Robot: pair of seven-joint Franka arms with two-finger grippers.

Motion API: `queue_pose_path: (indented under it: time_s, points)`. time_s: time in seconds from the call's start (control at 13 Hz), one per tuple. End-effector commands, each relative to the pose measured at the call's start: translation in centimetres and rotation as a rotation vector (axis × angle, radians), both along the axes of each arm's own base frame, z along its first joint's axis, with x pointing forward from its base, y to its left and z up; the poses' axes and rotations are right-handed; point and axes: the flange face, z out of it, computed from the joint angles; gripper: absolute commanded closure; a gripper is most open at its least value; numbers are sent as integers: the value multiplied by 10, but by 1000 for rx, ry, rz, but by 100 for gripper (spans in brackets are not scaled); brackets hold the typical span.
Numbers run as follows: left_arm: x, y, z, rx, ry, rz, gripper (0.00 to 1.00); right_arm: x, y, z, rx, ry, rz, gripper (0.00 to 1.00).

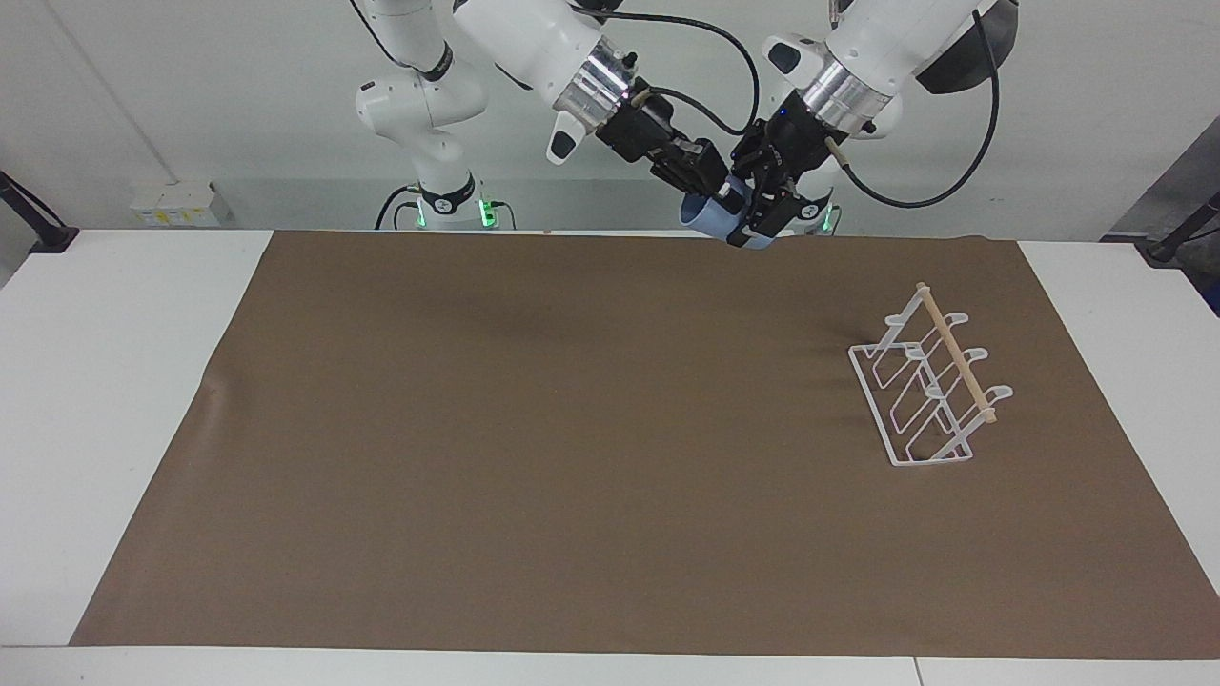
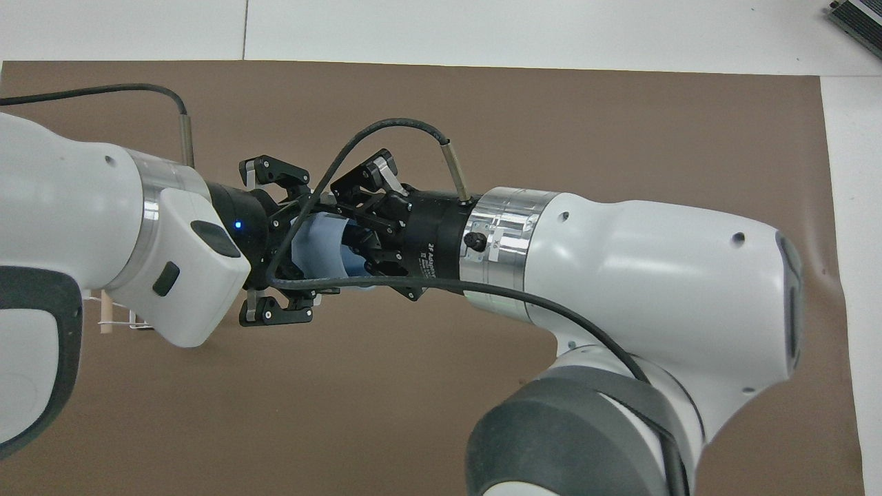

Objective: Hang cup on cup holder
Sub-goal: 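Move the left gripper to the cup while the right gripper holds it, then grasp the cup with the left gripper while the right gripper releases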

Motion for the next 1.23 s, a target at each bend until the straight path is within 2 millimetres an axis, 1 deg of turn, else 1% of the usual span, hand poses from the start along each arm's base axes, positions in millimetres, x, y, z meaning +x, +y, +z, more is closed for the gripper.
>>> queue_pose_path:
  time_s: [0.0,0.15,0.38,0.54,0.69,0.84,0.92,1.07,1.15]
  points:
    - [-7,7,1,2,-10,1,100,0,-3,0,29,31,-27,31]
    - [-3,14,-1,20,-7,17,100,2,-6,0,27,29,-31,31]
    - [0,29,-7,179,-28,12,100,10,-17,2,17,2,-31,32]
    - [0,41,-12,315,-53,8,100,14,-26,-1,-36,-85,47,32]
    - [1,55,-16,451,-65,7,100,22,-50,-7,-125,-190,214,31]
    - [6,67,-18,583,-121,14,100,29,-80,-15,-263,-303,422,31]
    - [6,72,-18,664,-156,6,100,28,-87,-16,-341,-351,525,31]
    - [3,83,-27,749,-179,3,100,24,-97,-11,-512,-408,686,31]
    - [3,91,-36,844,-233,-4,100,23,-101,-11,-617,-427,756,31]
